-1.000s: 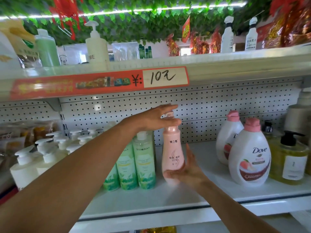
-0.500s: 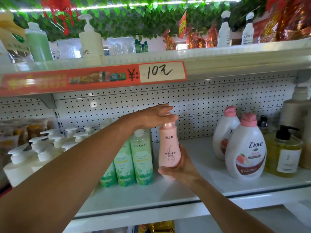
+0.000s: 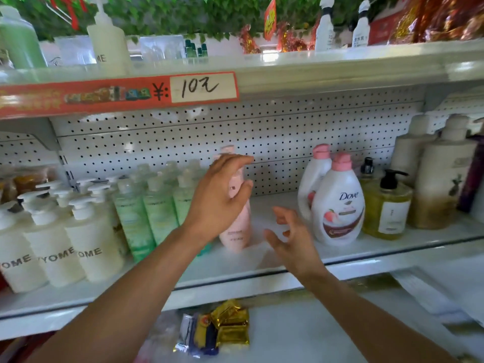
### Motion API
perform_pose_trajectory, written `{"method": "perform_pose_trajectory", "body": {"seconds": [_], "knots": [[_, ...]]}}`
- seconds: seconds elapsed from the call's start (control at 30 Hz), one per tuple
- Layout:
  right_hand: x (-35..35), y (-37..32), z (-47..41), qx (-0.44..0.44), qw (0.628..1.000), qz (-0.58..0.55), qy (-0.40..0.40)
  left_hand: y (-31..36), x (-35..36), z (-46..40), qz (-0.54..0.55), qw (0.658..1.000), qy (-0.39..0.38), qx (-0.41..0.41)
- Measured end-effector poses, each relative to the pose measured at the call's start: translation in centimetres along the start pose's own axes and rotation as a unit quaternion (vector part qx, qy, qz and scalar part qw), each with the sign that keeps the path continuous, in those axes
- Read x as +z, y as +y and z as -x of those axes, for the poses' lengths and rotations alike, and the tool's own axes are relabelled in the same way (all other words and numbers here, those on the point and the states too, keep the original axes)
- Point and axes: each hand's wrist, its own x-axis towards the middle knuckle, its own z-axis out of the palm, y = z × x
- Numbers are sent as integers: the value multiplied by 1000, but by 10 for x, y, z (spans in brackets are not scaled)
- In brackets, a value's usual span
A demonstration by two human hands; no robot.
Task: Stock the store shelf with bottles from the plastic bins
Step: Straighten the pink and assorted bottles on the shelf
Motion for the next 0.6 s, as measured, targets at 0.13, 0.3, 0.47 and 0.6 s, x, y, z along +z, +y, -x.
{"method": "perform_pose_trajectory", "body": {"seconds": [0.13,0.3,0.47,0.6], "knots": [[-51,15,11,-38,994,28,94,24,44,39,49,993,-87,-65],[-117,26,-4,-37,986,9,163,42,100,55,149,953,-133,-227],[-157,28,-36,39,995,97,-3,55,141,36,188,924,-153,-296],[-165,25,-48,69,992,61,-89,59,166,30,247,904,-156,-312]]}}
